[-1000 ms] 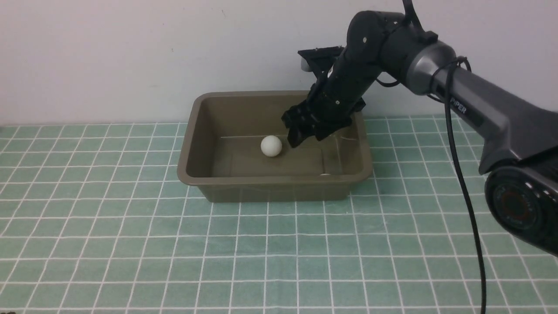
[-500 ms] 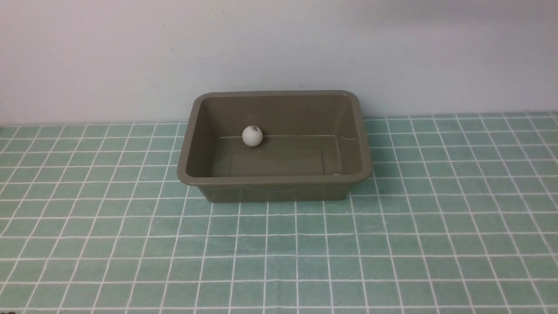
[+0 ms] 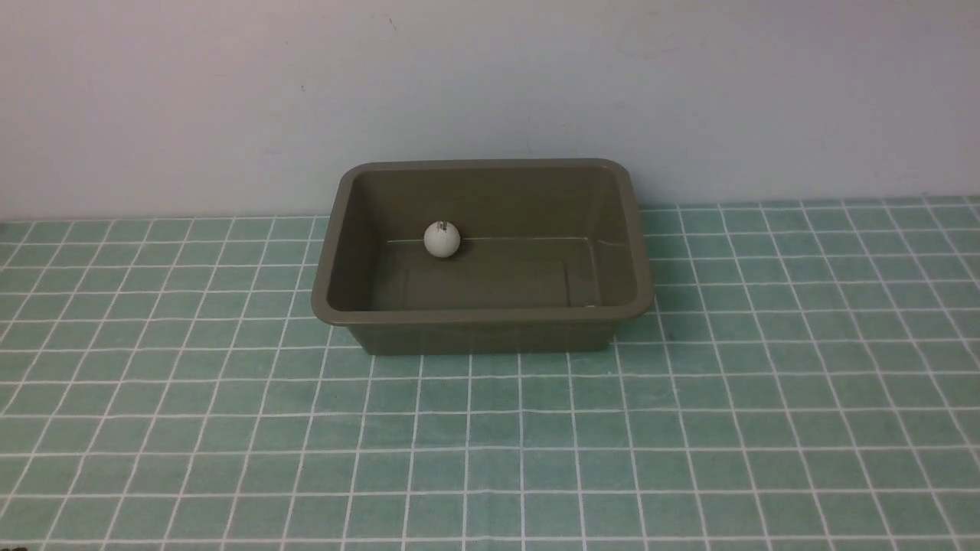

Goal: Put the table tennis balls in the box on the green coffee tablecloth.

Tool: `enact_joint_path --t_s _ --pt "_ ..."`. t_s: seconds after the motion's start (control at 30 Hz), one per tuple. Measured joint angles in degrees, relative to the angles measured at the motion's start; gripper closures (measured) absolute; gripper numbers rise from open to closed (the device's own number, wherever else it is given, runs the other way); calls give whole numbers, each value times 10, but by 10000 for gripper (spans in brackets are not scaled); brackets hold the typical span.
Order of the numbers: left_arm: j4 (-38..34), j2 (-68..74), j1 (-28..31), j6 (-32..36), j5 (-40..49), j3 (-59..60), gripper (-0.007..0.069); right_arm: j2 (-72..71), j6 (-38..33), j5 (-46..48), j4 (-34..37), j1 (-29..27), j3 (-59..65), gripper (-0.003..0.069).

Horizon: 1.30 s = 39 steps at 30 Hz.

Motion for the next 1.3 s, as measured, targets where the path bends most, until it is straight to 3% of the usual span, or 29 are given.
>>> enact_joint_path --t_s 0.3,0.53,0.9,1.3 --pt "0 0 0 0 0 0 629 -184 -18 2 -34 0 253 250" --pt "0 0 0 0 0 0 629 -259 -48 2 -41 0 368 307" --pt "0 0 0 0 0 0 629 -449 -102 1 -31 0 566 482" --pt "0 0 0 0 0 0 629 -604 -102 -6 -1 0 620 669"
